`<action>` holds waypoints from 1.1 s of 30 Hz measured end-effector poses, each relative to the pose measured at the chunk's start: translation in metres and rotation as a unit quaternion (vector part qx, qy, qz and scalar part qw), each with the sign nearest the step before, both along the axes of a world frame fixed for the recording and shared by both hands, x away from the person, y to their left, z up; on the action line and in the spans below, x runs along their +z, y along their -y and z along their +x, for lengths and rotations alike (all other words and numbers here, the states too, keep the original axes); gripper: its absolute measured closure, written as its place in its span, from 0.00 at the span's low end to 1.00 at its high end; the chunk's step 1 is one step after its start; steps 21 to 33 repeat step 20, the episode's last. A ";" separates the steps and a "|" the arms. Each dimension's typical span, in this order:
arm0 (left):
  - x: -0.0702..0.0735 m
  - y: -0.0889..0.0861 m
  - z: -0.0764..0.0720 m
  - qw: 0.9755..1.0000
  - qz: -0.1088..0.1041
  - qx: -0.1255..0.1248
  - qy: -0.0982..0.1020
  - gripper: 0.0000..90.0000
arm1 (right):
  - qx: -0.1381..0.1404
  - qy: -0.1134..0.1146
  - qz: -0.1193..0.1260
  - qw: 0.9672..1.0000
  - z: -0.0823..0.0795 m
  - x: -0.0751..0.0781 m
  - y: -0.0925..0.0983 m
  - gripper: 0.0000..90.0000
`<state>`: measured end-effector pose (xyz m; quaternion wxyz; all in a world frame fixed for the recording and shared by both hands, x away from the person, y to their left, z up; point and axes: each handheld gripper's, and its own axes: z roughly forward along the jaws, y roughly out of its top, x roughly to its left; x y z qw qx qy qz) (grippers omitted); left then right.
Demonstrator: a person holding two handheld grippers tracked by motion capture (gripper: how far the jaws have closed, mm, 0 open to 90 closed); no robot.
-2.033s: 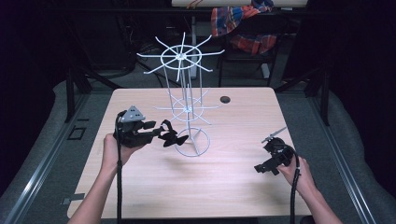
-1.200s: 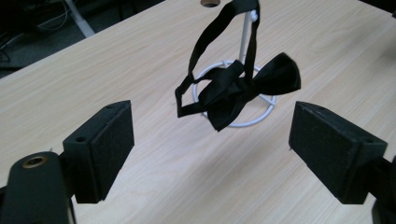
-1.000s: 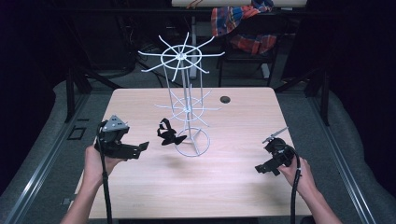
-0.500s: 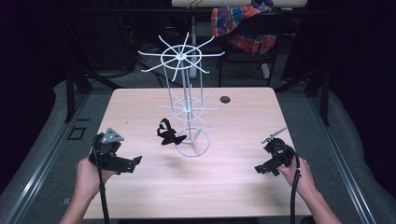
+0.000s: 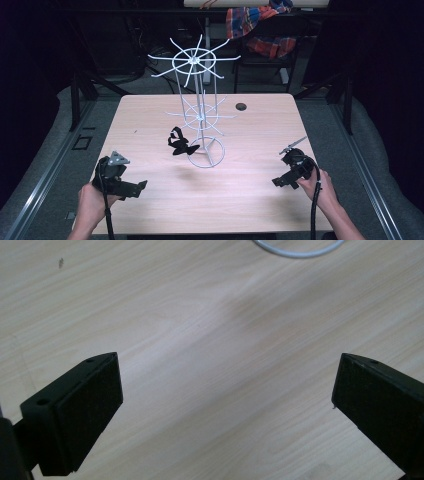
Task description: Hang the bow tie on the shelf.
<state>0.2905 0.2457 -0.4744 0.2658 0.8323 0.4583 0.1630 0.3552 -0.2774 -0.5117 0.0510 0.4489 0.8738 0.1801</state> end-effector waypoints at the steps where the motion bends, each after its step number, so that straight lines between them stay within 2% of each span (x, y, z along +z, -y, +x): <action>1: -0.002 0.000 -0.001 1.000 0.000 0.001 -0.001 0.00 | 0.004 -0.004 -0.004 1.000 0.000 0.000 0.000 0.04; 6: -0.009 -0.002 -0.004 1.000 0.003 0.009 -0.012 0.00 | 0.005 -0.007 -0.011 1.000 0.001 0.000 0.000 0.04; 9: -0.015 -0.003 -0.004 1.000 -0.006 0.014 -0.017 0.00 | 0.007 -0.009 -0.013 1.000 0.001 -0.001 0.000 0.04; 13: -0.025 -0.004 -0.004 0.999 0.002 0.005 -0.039 0.00 | 0.008 -0.010 -0.005 1.000 0.001 -0.001 0.001 0.04; 15: -0.028 -0.005 -0.004 0.999 -0.003 0.005 -0.047 0.00 | 0.010 -0.009 -0.009 1.000 0.001 -0.001 0.002 0.04; 20: -0.030 -0.006 -0.004 0.999 -0.010 0.005 -0.051 0.00 | 0.006 -0.006 0.002 1.000 -0.001 -0.004 0.001 0.05; 33: -0.030 -0.006 -0.004 0.999 -0.010 0.005 -0.051 0.00 | 0.006 -0.006 0.002 1.000 -0.001 -0.004 0.001 0.05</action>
